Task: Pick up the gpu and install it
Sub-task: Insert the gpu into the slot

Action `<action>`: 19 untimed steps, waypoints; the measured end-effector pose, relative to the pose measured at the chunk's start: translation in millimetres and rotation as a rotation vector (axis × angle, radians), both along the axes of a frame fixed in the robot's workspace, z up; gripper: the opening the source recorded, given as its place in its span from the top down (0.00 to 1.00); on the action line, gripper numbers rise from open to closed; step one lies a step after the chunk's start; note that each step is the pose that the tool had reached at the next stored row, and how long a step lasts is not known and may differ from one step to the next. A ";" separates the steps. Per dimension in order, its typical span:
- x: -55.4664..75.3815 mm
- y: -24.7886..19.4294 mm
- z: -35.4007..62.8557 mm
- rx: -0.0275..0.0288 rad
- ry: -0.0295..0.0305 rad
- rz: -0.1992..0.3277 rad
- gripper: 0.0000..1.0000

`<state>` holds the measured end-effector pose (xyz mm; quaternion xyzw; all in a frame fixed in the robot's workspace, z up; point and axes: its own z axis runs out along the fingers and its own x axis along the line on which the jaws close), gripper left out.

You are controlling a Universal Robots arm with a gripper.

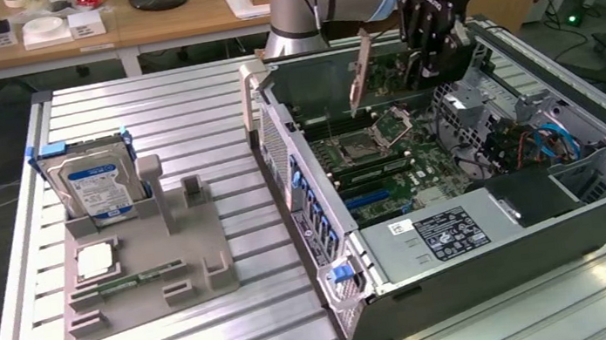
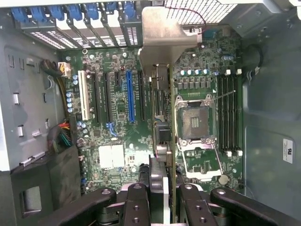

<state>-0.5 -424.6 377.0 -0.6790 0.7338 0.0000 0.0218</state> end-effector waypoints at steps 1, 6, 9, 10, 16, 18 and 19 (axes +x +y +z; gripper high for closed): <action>0.0 -1.5 -0.9 -0.0001 0.0000 0.001 0.71; -0.5 -1.7 -4.2 0.0001 0.0000 0.002 0.71; -4.8 -1.7 -7.0 0.0002 0.0004 0.002 0.71; -5.7 -1.7 -8.4 0.0000 0.0019 0.002 0.71; -15.5 -1.5 -15.9 -0.0004 0.0041 0.002 0.71; -15.7 -1.5 -17.3 -0.0004 0.0000 0.002 0.71; -16.9 -1.4 -19.3 -0.0002 -0.0012 0.003 0.71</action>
